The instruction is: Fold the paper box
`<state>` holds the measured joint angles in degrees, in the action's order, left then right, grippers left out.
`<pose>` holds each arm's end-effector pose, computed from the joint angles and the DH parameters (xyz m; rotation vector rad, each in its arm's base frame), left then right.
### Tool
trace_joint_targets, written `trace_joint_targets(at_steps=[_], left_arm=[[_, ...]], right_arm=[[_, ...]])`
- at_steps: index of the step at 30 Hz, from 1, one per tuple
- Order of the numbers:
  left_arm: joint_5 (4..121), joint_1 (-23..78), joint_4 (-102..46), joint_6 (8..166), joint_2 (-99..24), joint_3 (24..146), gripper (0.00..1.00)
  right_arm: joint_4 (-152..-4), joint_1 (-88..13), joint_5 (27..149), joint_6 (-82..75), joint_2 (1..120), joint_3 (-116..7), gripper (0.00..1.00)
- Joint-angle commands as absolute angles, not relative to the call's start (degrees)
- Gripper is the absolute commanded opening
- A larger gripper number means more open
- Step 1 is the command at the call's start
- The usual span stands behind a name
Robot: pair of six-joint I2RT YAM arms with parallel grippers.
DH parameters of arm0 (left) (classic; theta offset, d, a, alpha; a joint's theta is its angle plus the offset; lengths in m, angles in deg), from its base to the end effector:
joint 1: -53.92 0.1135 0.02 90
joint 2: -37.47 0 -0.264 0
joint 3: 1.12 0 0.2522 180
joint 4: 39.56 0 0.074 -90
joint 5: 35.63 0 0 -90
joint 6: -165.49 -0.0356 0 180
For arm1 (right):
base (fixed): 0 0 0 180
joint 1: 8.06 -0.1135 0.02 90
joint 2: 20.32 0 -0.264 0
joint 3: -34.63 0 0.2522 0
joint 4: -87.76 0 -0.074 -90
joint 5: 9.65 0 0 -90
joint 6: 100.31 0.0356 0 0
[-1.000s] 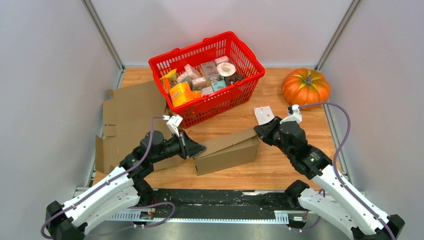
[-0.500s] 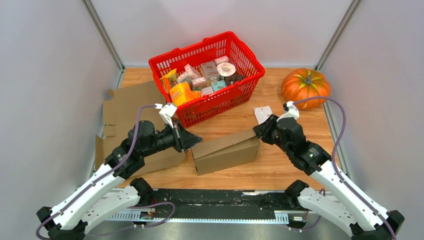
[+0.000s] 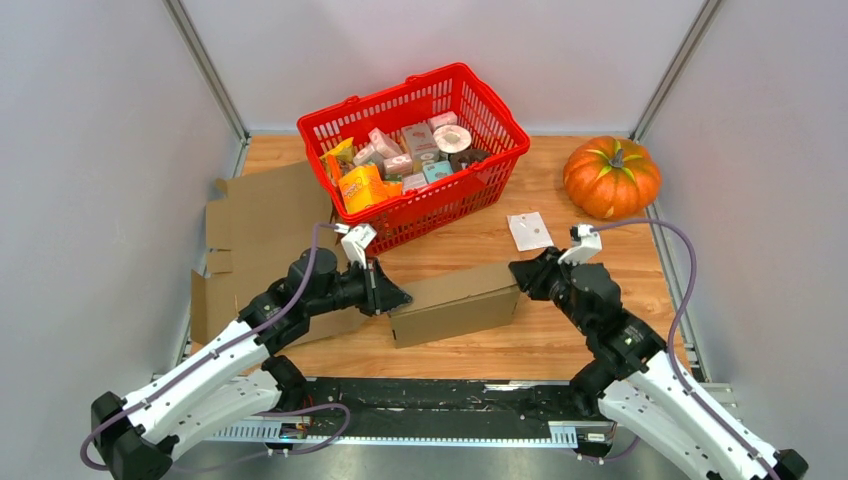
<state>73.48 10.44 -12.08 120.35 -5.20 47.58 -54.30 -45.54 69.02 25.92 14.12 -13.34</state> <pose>0.1203 -0.1302 0.2796 0.2218 2.1629 -1.2866 0.1206 0.0837 0.2768 0.1081 2.0412 0.6264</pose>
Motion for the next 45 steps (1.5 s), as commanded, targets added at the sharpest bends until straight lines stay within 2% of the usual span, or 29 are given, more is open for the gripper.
trace_joint_targets(at_steps=[1, 6, 9, 13, 17, 25, 28, 30, 36, 40, 41, 42, 44, 45], left_arm=[[71.7, 10.3, -7.1, 116.0, -7.0, 51.6, 0.09], [75.0, 10.2, -1.5, 111.4, -14.5, 62.7, 0.1], [76.9, 10.2, -6.5, 112.9, -17.5, 63.7, 0.1], [80.0, 9.9, -10.0, 113.5, -23.2, 65.0, 0.09], [79.1, 8.6, -13.1, 115.5, -22.8, 60.8, 0.09], [76.0, 8.4, -16.6, 118.4, -17.8, 47.0, 0.09], [74.7, 8.3, -14.7, 118.1, -15.7, 44.9, 0.08], [72.6, 8.4, -12.1, 116.6, -14.1, 45.7, 0.08], [71.4, 8.6, -12.3, 117.9, -12.4, 44.4, 0.09], [72.0, 8.6, -11.7, 117.9, -13.2, 45.5, 0.09], [72.3, 8.6, -11.2, 117.0, -13.3, 46.2, 0.09], [72.2, 8.6, -10.3, 116.5, -13.3, 47.1, 0.11], [72.3, 8.6, -6.3, 114.4, -13.1, 51.6, 0.15], [72.0, 8.6, -4.9, 113.7, -12.6, 55.3, 0.21]], right_arm=[[-56.6, -46.1, 70.0, 25.4, 10.9, -0.8, 0.21], [-50.5, -46.1, 66.7, 24.2, 10.4, -7.5, 0.22], [-48.2, -46.1, 66.3, 23.3, 11.6, -13.9, 0.3], [-45.1, -46.0, 68.8, 22.7, 16.3, -19.3, 0.31], [-46.3, -46.1, 68.9, 24.3, 13.4, -13.7, 0.28], [-52.0, -46.1, 72.4, 35.5, 3.9, 3.6, 0.07], [-51.2, -46.1, 70.5, 35.4, 0.4, 3.8, 0.06], [-49.0, -46.2, 69.1, 35.0, -1.2, 3.3, 0.0], [-55.2, -46.1, 75.2, 45.5, -2.9, 17.7, 0.0], [-50.6, -46.1, 72.0, 43.5, -8.0, 14.7, 0.0], [-49.3, -46.1, 70.5, 43.7, -8.4, 14.3, 0.02], [-47.9, -46.1, 69.9, 43.4, -8.8, 13.3, 0.13], [-45.6, -46.1, 68.8, 41.3, -9.3, 6.8, 0.27], [-44.8, -46.0, 68.1, 38.5, -8.8, 3.5, 0.4]])
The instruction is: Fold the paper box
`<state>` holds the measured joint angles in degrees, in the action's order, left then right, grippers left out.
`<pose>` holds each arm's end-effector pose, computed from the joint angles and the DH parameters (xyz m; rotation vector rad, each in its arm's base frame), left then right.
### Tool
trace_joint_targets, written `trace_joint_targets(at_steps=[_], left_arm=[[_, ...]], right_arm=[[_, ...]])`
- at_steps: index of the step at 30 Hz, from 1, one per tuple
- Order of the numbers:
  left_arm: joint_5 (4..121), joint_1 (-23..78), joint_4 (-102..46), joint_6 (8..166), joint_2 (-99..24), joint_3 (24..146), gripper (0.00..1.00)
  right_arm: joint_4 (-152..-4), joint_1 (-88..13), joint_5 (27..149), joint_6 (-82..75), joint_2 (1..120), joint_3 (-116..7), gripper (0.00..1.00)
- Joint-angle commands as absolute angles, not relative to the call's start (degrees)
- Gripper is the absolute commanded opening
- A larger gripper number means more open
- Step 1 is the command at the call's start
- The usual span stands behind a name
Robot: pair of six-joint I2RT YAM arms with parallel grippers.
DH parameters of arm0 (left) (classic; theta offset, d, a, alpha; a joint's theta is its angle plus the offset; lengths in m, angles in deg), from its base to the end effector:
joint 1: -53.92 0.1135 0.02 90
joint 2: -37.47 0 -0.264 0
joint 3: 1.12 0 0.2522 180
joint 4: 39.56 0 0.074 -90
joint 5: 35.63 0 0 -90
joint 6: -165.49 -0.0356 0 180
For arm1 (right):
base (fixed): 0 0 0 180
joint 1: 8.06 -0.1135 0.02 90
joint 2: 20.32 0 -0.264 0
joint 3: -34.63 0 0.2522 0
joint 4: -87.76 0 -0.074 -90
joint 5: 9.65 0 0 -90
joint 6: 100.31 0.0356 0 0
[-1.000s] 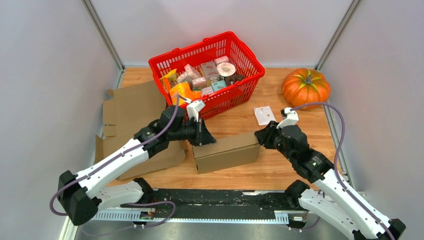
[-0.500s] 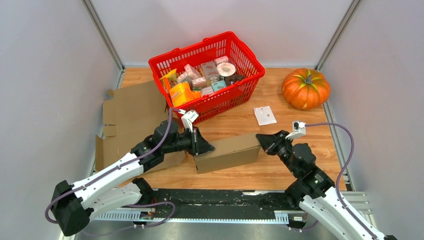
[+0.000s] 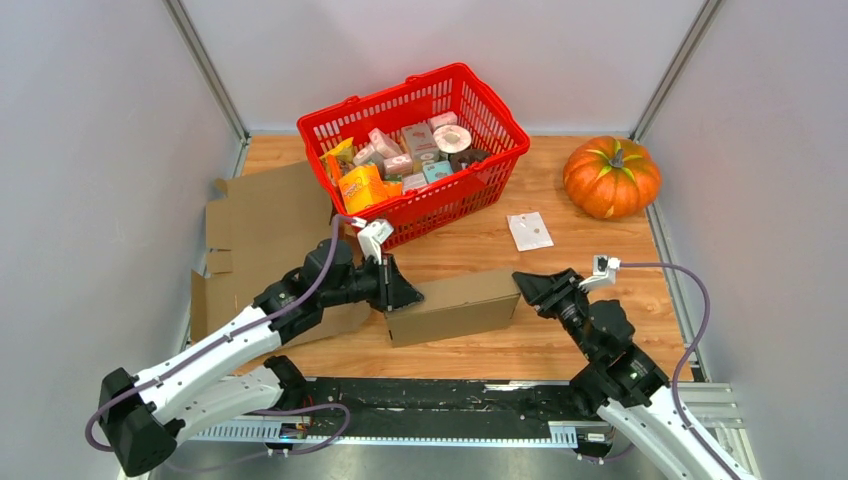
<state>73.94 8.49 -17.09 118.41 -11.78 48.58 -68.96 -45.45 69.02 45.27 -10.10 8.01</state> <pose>0.1316 -0.1505 0.2752 0.3001 2.1662 -1.2893 0.0918 0.0614 0.2185 0.4395 1.7469 1.0312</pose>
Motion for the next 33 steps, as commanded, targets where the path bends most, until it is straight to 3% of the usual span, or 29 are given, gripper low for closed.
trace_joint_targets(at_steps=[1, 3, 5, 6, 8, 9, 11, 15, 18, 23, 28, 33], left_arm=[[71.5, 8.6, -2.1, 113.2, -12.3, 57.3, 0.25], [70.8, 8.8, 0.5, 111.8, -11.8, 62.8, 0.38], [70.5, 9.2, 4.2, 111.1, -11.7, 66.2, 0.45], [70.3, 9.3, 6.8, 110.9, -11.8, 69.0, 0.56], [69.7, 9.7, 9.2, 110.4, -11.6, 70.8, 0.62], [69.7, 10.1, 11.1, 110.4, -10.9, 71.1, 0.66], [70.4, 10.9, 12.7, 110.6, -10.0, 70.0, 0.68], [73.0, 15.6, 12.2, 112.3, -4.1, 62.2, 0.69], [79.0, 18.8, 5.8, 115.8, -0.6, 55.5, 0.69], [83.0, 21.9, -3.5, 120.6, 0.4, 49.1, 0.7], [83.4, 22.5, -6.0, 121.0, -1.4, 46.6, 0.64], [84.2, 24.7, -7.6, 122.2, 0.2, 43.8, 0.51]], right_arm=[[-42.9, -45.9, 66.9, 37.1, -6.1, -2.7, 0.44], [-41.5, -45.1, 66.4, 32.5, -1.4, -9.1, 0.5], [-40.1, -44.1, 70.3, 27.8, 6.7, -15.6, 0.56], [-40.1, -43.0, 72.6, 26.3, 9.2, -17.2, 0.6], [-40.2, -41.7, 77.3, 22.8, 14.0, -20.8, 0.7], [-40.4, -39.6, 79.4, 21.1, 15.0, -21.7, 0.81], [-40.4, -36.0, 90.6, 17.7, 17.8, -23.2, 0.84], [-41.0, -19.5, 114.4, 13.3, 22.2, -21.9, 0.83], [-47.3, -17.7, 126.2, 17.9, 24.1, -18.3, 0.78], [-49.8, -16.0, 129.2, 19.3, 23.8, -16.8, 0.6], [-50.4, -14.0, 129.3, 20.5, 22.5, -15.3, 0.59], [-53.5, -11.8, 131.7, 23.6, 21.7, -11.6, 0.58]])
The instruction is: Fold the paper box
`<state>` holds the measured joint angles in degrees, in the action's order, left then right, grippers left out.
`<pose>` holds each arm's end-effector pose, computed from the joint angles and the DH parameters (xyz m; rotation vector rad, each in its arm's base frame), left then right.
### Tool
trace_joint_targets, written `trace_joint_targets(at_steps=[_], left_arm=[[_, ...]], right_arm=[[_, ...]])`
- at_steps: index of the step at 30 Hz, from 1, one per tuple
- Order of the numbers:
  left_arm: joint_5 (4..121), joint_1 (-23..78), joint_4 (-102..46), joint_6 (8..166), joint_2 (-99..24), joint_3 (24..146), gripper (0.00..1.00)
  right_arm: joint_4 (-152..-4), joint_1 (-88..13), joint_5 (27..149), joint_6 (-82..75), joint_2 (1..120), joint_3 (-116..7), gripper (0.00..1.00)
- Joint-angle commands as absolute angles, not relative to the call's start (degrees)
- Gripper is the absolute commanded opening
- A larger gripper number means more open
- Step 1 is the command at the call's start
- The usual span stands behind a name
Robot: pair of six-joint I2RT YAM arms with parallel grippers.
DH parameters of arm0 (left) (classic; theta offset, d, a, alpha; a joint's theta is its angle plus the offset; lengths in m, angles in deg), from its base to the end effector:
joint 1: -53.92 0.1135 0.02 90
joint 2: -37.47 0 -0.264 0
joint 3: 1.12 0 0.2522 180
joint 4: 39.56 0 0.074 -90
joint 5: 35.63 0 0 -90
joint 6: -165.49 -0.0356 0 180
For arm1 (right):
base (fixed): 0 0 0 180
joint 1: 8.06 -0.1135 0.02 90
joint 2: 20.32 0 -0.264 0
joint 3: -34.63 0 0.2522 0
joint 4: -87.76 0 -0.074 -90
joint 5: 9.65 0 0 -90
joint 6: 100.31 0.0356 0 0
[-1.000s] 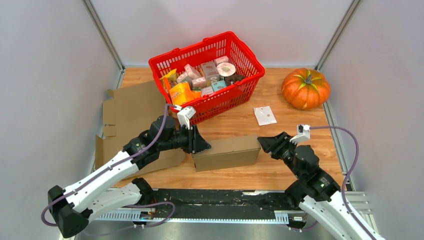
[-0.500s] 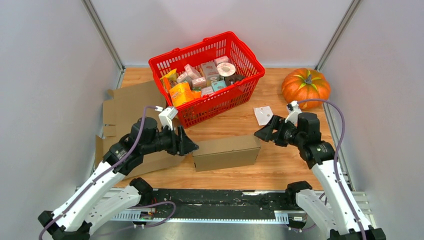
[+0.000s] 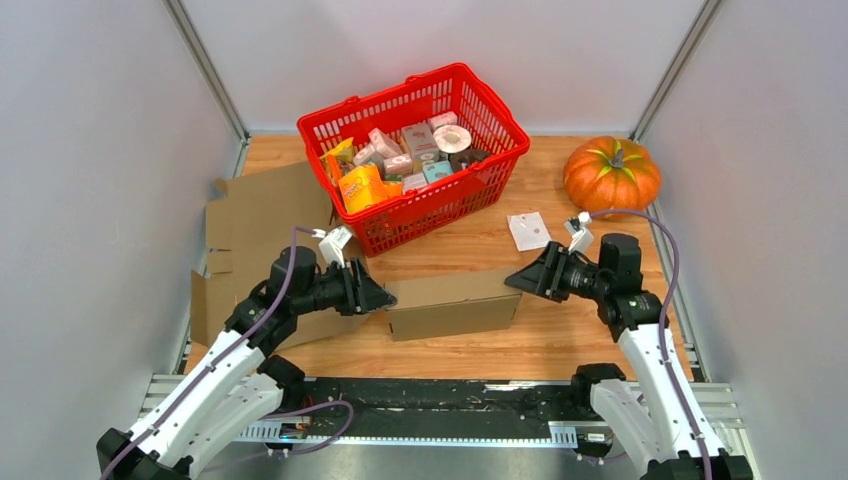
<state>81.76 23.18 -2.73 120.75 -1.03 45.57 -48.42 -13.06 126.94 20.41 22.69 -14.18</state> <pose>0.1255 -0.0937 0.2632 0.0385 2.2804 -1.2579 0.1526 0.0393 0.2584 0.0398 2.2683 1.2419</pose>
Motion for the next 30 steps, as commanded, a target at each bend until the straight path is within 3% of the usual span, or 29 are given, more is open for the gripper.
trace_joint_targets(at_steps=[1, 5, 7, 10, 11, 12, 16, 21, 26, 30], left_arm=[[84.8, 24.9, -8.0, 122.7, 0.3, 43.6, 0.49], [85.0, 25.1, -8.7, 123.3, 1.2, 41.0, 0.39], [85.5, 25.1, -9.5, 124.0, 1.0, 39.4, 0.29], [85.4, 25.1, -9.7, 123.7, 0.4, 36.6, 0.15], [85.1, 25.1, -9.6, 123.7, 0.6, 34.9, 0.09], [84.9, 25.1, -9.7, 123.8, 0.6, 34.0, 0.05], [85.0, 25.0, -10.2, 123.9, 1.3, 31.1, 0.0], [85.6, 24.8, -7.5, 117.9, -2.0, 43.0, 0.01], [84.2, 23.8, -2.3, 112.3, -12.4, 58.5, 0.04], [80.8, 22.3, -2.4, 111.1, -10.9, 55.0, 0.11]], right_arm=[[-54.9, -11.3, 132.8, 25.1, 21.7, -11.0, 0.58], [-59.0, -10.5, 134.7, 28.2, 20.4, -7.7, 0.45], [-61.7, -10.5, 134.6, 29.3, 19.8, -4.9, 0.39], [-65.5, -10.4, 133.9, 31.6, 19.5, 0.0, 0.16], [-66.3, -10.5, 133.9, 32.2, 19.4, 1.4, 0.02], [-67.3, -10.5, 133.9, 34.0, 19.4, 2.7, 0.0], [-68.4, -10.4, 133.3, 35.5, 17.7, 4.5, 0.0], [-66.6, -10.4, 129.8, 34.4, 16.4, -4.6, 0.0], [-63.2, -10.4, 130.3, 28.9, 24.4, -12.9, 0.21], [-55.3, -10.4, 128.5, 24.9, 23.0, -14.2, 0.47]])
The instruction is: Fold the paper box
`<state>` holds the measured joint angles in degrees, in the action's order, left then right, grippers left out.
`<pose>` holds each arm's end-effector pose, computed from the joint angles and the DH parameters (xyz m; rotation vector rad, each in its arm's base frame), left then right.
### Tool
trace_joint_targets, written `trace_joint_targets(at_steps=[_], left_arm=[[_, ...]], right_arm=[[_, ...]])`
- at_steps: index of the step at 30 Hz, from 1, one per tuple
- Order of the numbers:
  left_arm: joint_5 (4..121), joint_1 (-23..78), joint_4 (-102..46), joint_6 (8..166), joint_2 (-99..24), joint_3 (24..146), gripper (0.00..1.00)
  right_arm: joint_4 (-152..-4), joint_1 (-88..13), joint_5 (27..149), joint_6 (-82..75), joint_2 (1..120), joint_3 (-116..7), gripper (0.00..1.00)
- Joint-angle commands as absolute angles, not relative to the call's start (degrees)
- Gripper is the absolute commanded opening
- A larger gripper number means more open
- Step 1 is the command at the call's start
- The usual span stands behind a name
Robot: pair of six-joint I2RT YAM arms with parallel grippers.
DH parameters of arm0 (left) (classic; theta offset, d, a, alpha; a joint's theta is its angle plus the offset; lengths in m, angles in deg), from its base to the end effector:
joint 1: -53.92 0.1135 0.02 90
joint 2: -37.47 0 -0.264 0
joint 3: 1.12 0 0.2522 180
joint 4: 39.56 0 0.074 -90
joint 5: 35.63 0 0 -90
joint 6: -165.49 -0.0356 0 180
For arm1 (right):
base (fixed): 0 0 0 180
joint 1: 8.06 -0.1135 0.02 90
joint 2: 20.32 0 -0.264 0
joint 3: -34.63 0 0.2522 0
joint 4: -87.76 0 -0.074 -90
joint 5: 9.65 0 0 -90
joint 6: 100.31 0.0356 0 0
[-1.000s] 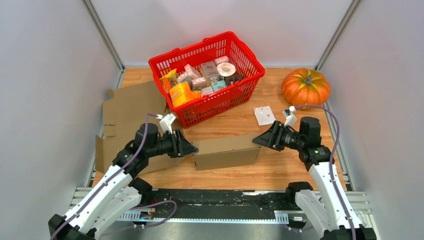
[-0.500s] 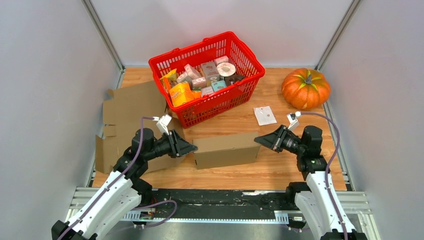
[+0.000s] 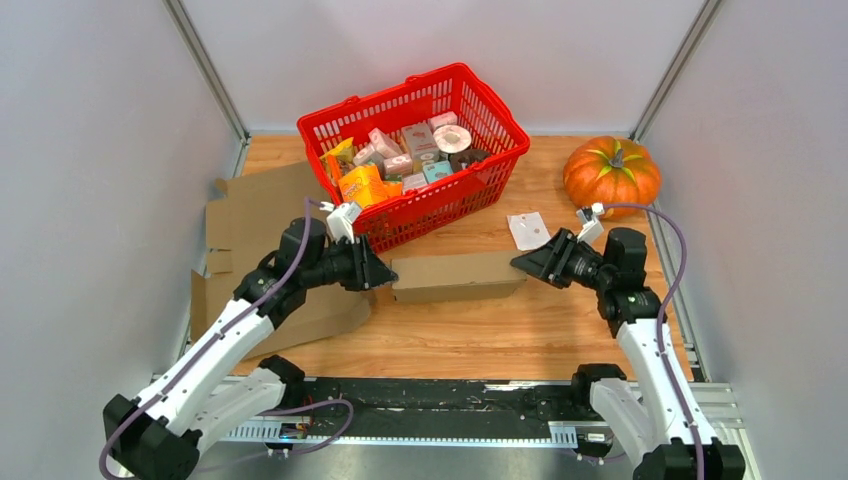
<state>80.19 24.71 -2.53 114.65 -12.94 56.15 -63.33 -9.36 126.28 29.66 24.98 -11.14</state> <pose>0.1616 -0.1081 0.2938 0.1005 2.2674 -1.1541 0.1727 0.0295 0.2562 0.1929 2.1327 1.2592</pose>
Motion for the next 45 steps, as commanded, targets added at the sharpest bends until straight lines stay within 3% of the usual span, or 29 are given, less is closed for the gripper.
trace_joint_targets(at_steps=[1, 6, 7, 9, 11, 14, 18, 22, 29, 33, 37, 43, 45], left_arm=[[80.8, 22.1, -2.9, 111.4, -10.1, 53.2, 0.13], [78.4, 18.2, -3.8, 115.8, -3.5, 38.8, 0.16], [78.0, 17.5, -1.0, 116.4, 0.2, 37.6, 0.2], [76.2, 17.4, 3.4, 117.4, 5.7, 36.4, 0.27], [72.9, 17.5, 10.3, 117.0, 13.5, 39.2, 0.44], [69.2, 18.0, 13.5, 115.0, 13.7, 43.8, 0.57], [72.5, 17.9, 5.8, 114.9, 0.8, 45.1, 0.68], [69.7, 16.7, -7.5, 116.0, -12.5, 45.1, 0.71], [58.7, 11.5, -14.9, 118.5, -28.0, 48.9, 0.74], [58.1, 7.8, -20.2, 121.4, -35.5, 51.0, 0.74], [57.8, 1.7, -21.3, 122.9, -41.9, 55.9, 0.65], [59.8, -4.6, -23.2, 124.0, -53.7, 67.4, 0.6], [62.2, -7.0, -25.3, 124.8, -58.6, 72.3, 0.58]], right_arm=[[-53.5, -10.4, 126.3, 24.2, 22.1, -14.1, 0.57], [-35.3, -10.4, 117.7, 19.3, 17.1, -15.9, 0.7], [-32.0, -10.3, 115.9, 18.8, 15.9, -17.0, 0.78], [-26.4, -10.4, 112.2, 18.8, 14.6, -18.9, 0.9], [-24.4, -10.4, 110.0, 19.7, 13.9, -20.7, 0.99], [-25.3, -10.4, 107.8, 20.4, 16.5, -19.9, 1.0], [-33.5, -10.8, 106.8, 21.6, 22.6, -17.5, 0.97], [-40.5, -13.9, 106.4, 19.6, 31.5, -17.4, 0.91], [-49.6, -19.8, 99.7, 18.6, 42.9, -19.3, 0.85], [-49.6, -21.2, 96.5, 18.3, 49.5, -20.3, 0.83], [-46.7, -21.9, 94.8, 21.0, 48.9, -20.8, 0.79], [-38.8, -15.7, 92.5, 28.8, 40.0, -18.5, 0.82], [-34.6, -13.4, 86.5, 29.8, 36.5, -17.9, 0.84]])
